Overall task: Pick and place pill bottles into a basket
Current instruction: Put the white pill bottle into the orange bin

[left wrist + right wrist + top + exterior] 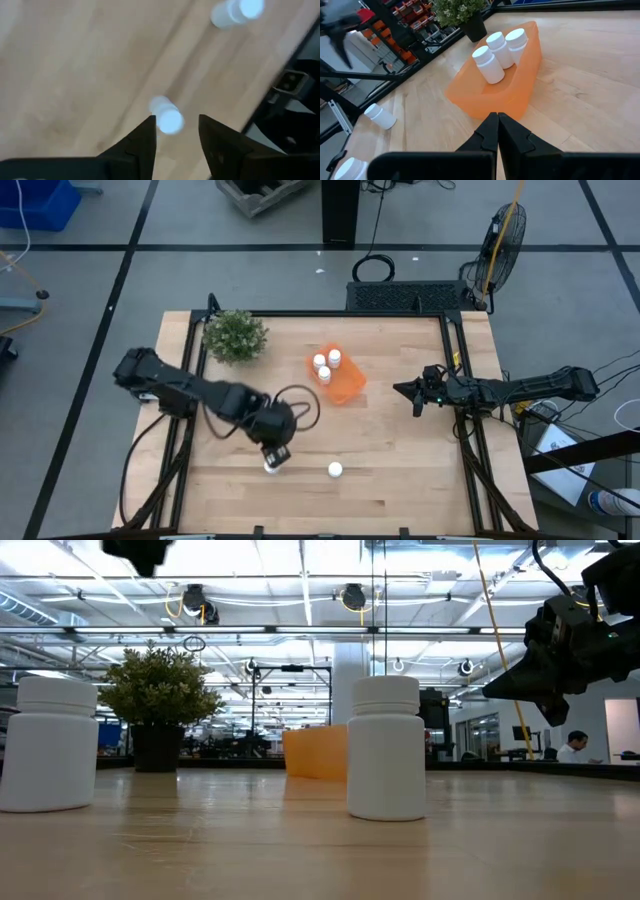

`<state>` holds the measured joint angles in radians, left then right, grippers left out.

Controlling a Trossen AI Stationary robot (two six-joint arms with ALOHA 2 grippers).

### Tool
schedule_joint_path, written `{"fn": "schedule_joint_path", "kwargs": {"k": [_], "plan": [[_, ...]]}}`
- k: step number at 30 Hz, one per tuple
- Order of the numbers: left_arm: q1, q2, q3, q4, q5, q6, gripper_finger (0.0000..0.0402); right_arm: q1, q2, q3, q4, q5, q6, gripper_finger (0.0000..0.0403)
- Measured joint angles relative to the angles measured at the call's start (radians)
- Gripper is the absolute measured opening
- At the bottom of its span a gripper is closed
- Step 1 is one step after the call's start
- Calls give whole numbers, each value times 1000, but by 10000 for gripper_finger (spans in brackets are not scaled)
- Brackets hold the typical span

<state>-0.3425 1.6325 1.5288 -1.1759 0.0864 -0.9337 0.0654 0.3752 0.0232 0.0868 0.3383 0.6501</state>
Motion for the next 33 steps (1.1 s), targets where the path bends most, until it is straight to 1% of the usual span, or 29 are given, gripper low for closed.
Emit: {"fn": "schedule_joint_path", "kwargs": {"k": [3,8,12,15,18,22,24,29,33], "plan": [[-72,1,0,7,-6,-68,167,0,0,0,0,0,-6,0],[-161,28,-12,3,-65,-154,222,0,1,0,0,0,-8,0],[-182,46,-67,48,-65,-195,262,0,3,0,-1,0,3,0],[-180,51,-128,104,-56,-221,284,0,6,0,-1,0,19,0],[-179,49,-208,195,-25,-253,300,0,7,0,-1,0,50,0],[-174,50,-277,271,3,-288,314,0,7,0,-1,0,97,0],[-173,50,-297,287,-7,-301,316,0,7,0,3,0,105,0],[-173,50,-322,329,-38,-296,311,0,7,0,12,0,113,0],[-173,50,-354,388,-35,-280,304,0,7,0,12,0,123,0]]}}
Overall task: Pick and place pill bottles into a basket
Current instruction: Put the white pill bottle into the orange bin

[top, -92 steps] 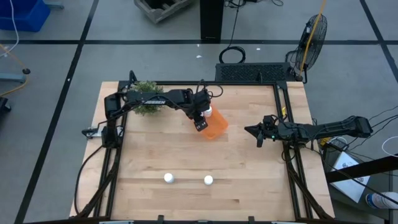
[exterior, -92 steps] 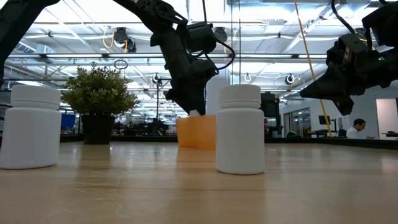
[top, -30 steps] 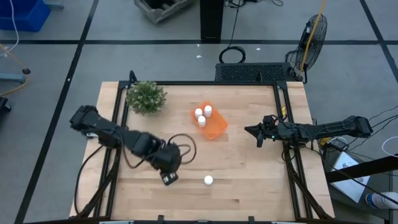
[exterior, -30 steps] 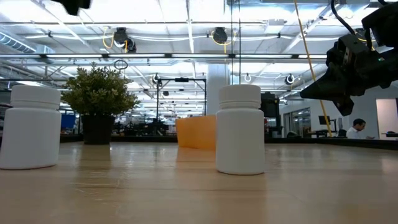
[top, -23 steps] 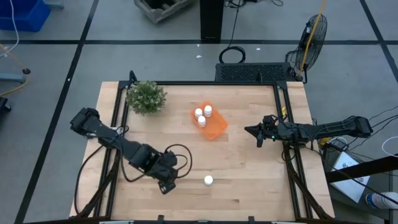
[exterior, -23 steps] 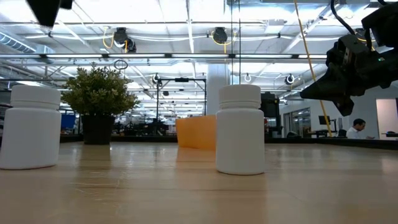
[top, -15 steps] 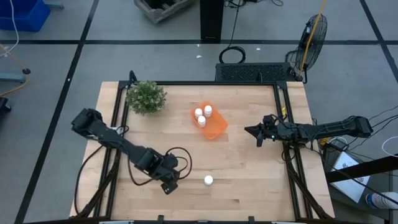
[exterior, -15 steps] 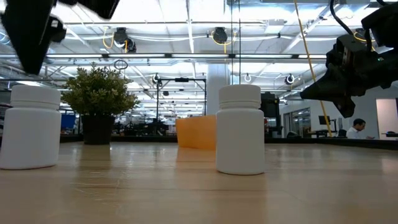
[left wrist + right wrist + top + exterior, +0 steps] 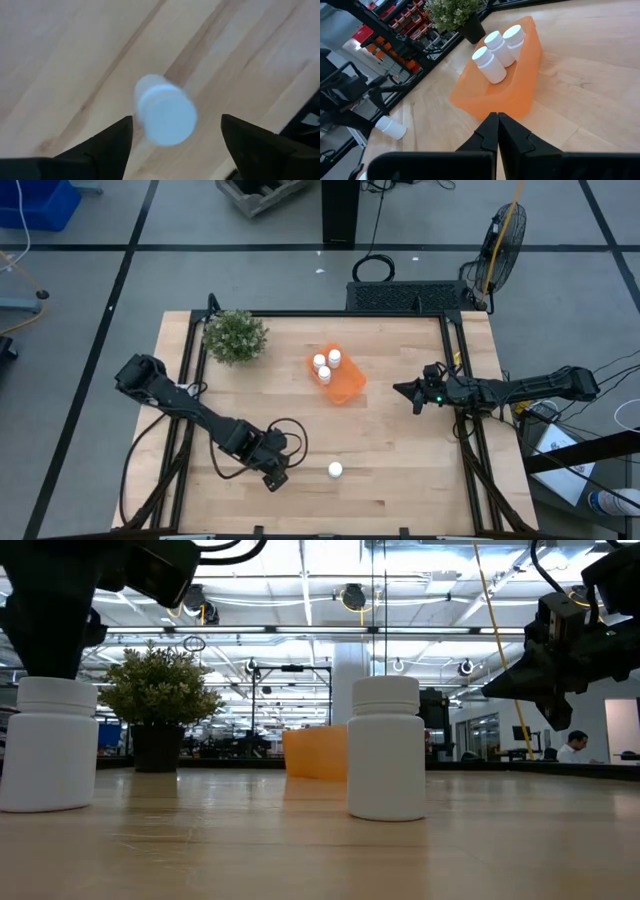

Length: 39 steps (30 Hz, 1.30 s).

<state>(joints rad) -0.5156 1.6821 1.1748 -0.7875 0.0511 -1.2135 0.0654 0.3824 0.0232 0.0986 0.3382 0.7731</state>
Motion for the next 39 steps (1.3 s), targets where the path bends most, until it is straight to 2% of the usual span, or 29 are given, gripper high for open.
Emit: {"fn": "schedule_joint_path", "kwargs": {"k": [11,30,39], "plan": [[12,0,-34,52,4,17,272,0,0,0,0,0,-4,0],[17,0,-33,58,23,95,166,0,0,0,-7,0,-7,0],[41,0,-32,59,5,117,168,0,0,0,-6,0,-7,0]]}}
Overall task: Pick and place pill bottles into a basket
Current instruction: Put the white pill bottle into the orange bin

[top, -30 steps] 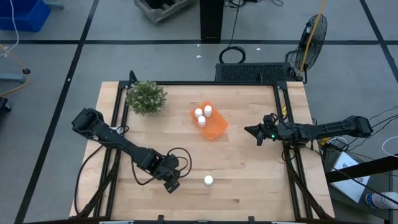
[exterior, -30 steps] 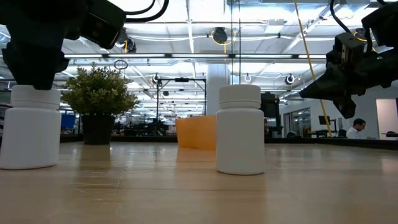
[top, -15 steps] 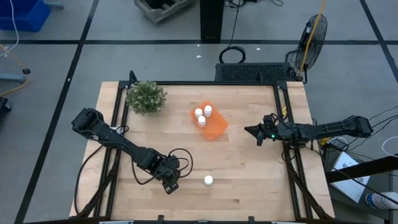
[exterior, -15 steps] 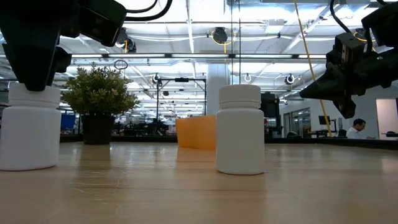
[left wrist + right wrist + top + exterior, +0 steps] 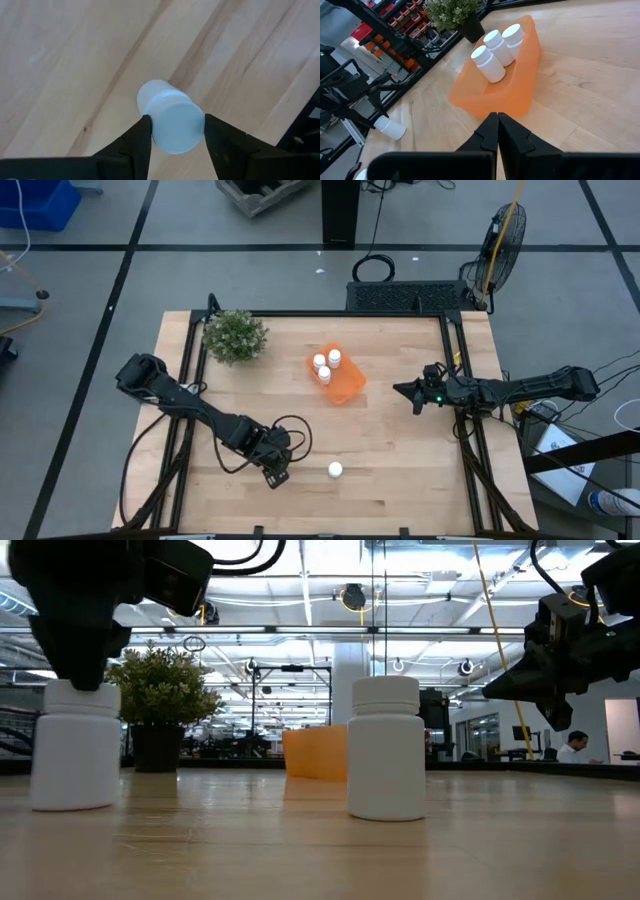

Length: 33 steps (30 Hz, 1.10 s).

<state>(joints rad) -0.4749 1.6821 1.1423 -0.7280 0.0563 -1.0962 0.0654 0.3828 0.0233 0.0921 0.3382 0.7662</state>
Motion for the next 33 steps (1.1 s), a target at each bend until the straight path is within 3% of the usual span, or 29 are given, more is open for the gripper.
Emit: {"fn": "schedule_joint_path", "kwargs": {"k": [12,22,33], "plan": [[161,-3,0,-1,-6,231,171,0,0,0,0,0,-4,0],[341,-90,21,56,36,401,164,0,0,0,4,0,-15,0],[607,-101,209,159,129,497,158,0,-1,0,17,0,-19,0]]}}
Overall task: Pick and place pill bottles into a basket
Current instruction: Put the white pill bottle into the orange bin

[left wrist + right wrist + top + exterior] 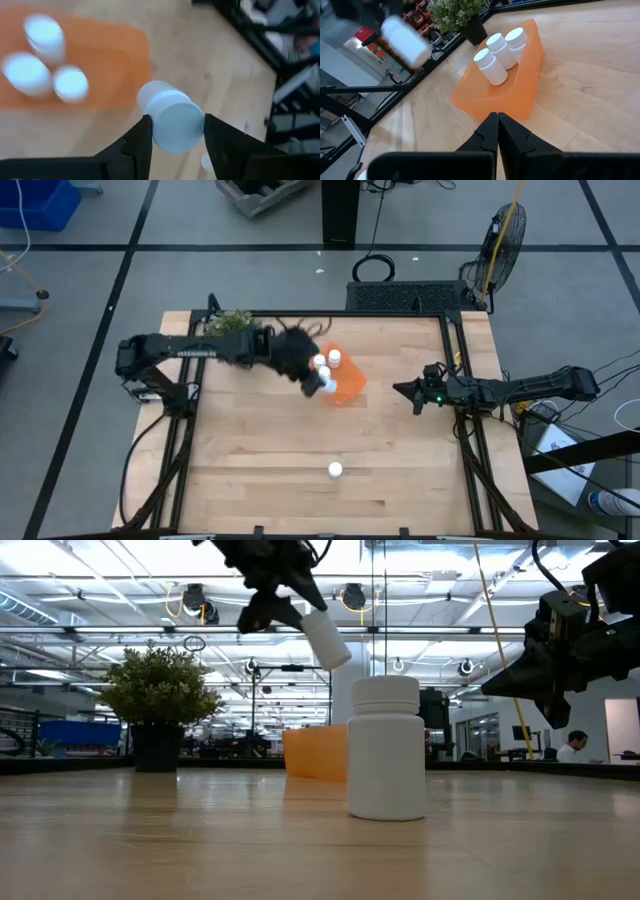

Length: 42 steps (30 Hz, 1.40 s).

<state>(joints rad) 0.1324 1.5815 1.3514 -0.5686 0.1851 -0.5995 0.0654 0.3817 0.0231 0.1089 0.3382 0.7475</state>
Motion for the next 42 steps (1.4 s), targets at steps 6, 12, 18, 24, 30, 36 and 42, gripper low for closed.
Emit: {"fn": "schedule_joint_path", "kwargs": {"k": [6,12,18,24,30,36,42], "plan": [[131,21,75,34,61,68,161,0,0,0,0,0,0,0],[192,117,171,16,131,110,158,0,0,0,0,1,0,0],[196,265,261,-29,174,175,161,0,0,0,1,1,4,0],[185,409,341,-148,167,281,158,0,-1,0,24,1,7,0],[178,489,421,-264,98,437,162,0,-1,0,48,1,8,0],[187,519,427,-298,59,509,158,0,-1,0,50,1,7,0],[193,531,427,-285,36,532,166,0,-1,0,44,1,0,0]]}}
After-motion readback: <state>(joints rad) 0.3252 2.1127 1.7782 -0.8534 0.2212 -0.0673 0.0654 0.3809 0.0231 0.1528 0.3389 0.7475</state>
